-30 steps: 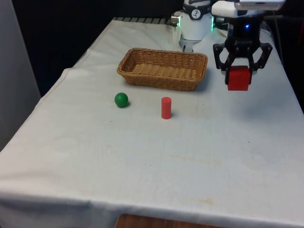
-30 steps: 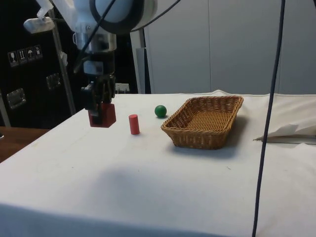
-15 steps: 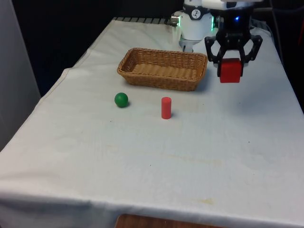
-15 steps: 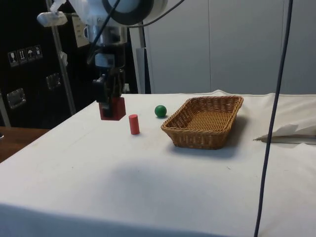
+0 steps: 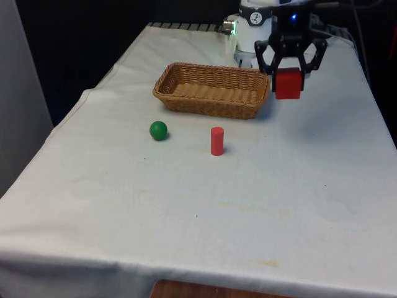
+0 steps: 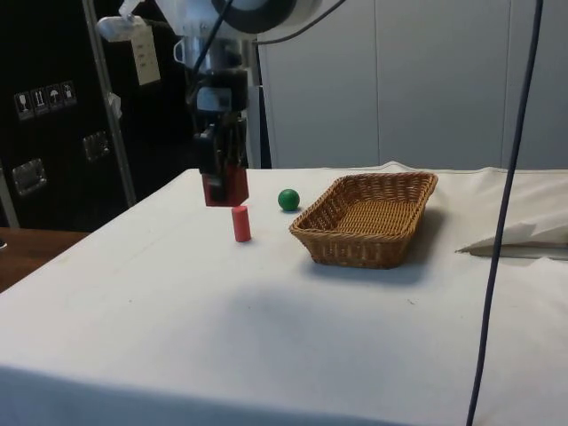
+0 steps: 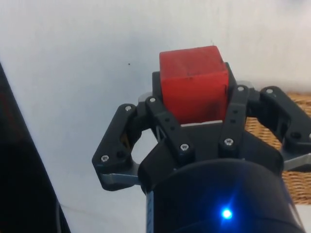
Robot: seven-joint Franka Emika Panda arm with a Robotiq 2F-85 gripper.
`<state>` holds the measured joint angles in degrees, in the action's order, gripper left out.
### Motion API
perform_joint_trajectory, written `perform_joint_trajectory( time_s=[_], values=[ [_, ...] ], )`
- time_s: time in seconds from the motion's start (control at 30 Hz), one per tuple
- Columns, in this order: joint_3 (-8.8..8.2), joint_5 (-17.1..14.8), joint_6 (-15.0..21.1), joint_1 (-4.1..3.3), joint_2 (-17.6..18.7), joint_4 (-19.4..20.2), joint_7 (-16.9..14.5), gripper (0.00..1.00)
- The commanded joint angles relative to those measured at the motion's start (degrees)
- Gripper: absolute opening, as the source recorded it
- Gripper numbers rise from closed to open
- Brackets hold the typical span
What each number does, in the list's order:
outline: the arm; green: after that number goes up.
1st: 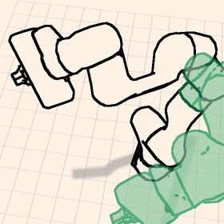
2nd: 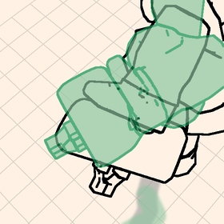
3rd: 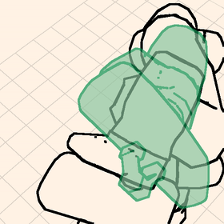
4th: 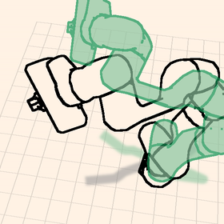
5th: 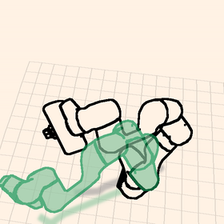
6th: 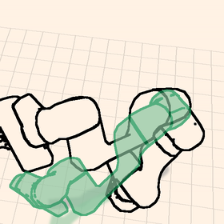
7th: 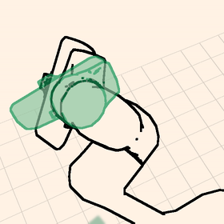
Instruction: Pick up the object to the left of the cylinder and place it into the basket.
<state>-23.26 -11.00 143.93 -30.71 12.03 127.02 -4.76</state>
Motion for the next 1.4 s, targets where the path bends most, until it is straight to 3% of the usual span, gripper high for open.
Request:
perform_joint_trajectory(
  time_s=[0.0, 0.33, 0.63, 1.27, 1.37],
  values=[
    [-0.29, 0.5, 0.4, 0.0, -0.8, 0.9, -0.1, 0.0],
    [-1.38, 0.0, 0.2, 0.17, -2.8, 3.6, -2.4, 0.0],
    [-3.72, 0.6, 1.0, 0.57, -6.7, 8.6, -5.9, 0.0],
    [-6.99, 0.1, 0.6, 0.74, -9.5, 12.5, -11.8, 0.0],
    [-7.62, 1.4, 1.3, 0.86, -9.9, 13.4, -12.1, 0.0]
  ],
)
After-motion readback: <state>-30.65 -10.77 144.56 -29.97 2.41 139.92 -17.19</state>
